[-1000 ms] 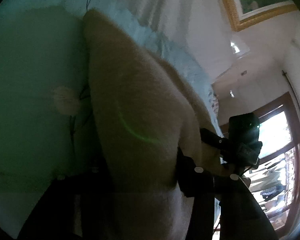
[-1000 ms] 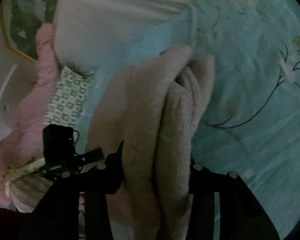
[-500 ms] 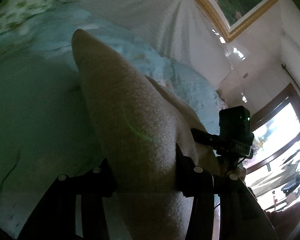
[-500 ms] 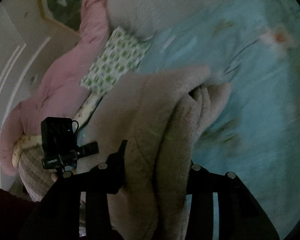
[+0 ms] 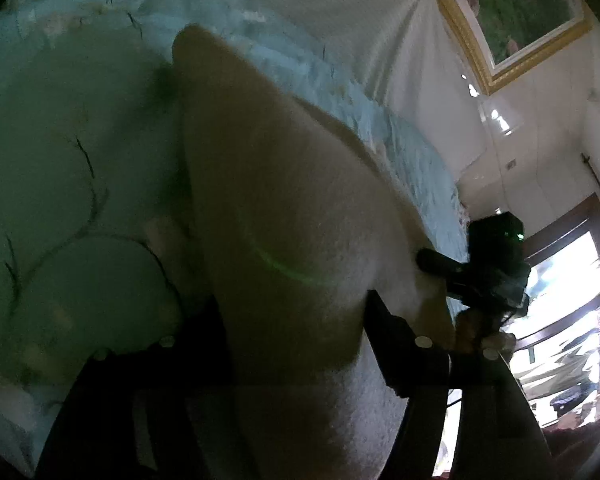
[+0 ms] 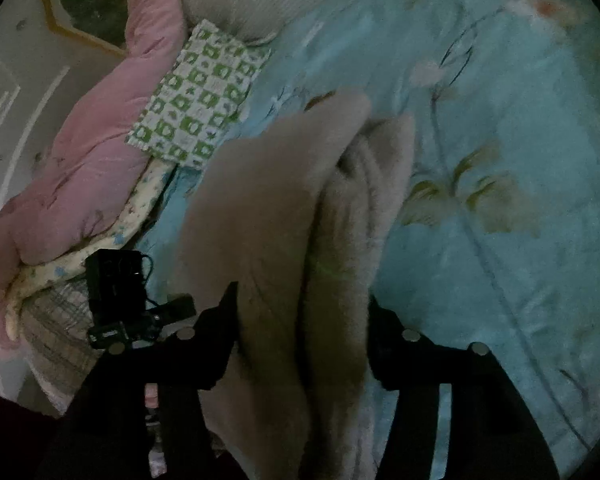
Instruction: Fold small clothes
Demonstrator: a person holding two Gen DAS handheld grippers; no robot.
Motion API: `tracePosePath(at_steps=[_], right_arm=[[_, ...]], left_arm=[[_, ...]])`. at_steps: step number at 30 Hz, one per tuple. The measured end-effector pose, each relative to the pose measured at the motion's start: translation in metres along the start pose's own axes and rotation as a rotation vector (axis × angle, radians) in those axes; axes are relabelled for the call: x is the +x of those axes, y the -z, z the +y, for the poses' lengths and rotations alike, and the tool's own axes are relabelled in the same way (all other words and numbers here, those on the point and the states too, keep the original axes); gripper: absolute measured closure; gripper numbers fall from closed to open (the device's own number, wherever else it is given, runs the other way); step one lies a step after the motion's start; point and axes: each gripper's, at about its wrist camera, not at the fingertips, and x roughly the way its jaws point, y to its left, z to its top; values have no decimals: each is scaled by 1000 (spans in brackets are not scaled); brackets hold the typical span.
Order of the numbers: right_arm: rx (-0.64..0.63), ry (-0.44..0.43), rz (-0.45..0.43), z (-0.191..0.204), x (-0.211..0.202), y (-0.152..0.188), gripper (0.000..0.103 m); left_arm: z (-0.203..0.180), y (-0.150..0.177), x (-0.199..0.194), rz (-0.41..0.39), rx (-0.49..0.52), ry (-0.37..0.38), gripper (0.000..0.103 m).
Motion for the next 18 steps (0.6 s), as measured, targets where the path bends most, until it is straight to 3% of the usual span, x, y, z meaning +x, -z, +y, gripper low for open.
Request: tracePosePath(at_steps=[6, 11, 14, 17, 18], right_arm=[[-24, 84, -146, 12, -38, -18, 41], [1, 27, -127, 8, -20, -37, 42], [19, 60, -81, 3, 5, -47, 52], [65, 52, -60, -3, 26, -58, 63], [78, 55, -49, -5, 33, -61, 79]], left_arm=[[11, -29, -9, -55, -40, -22, 23], [40, -56, 1, -77, -167, -25, 23], [54, -66, 7, -85, -212, -32, 22], [51, -79, 13, -106, -190, -68, 26], [49, -83, 16, -111, -173, -84, 41]])
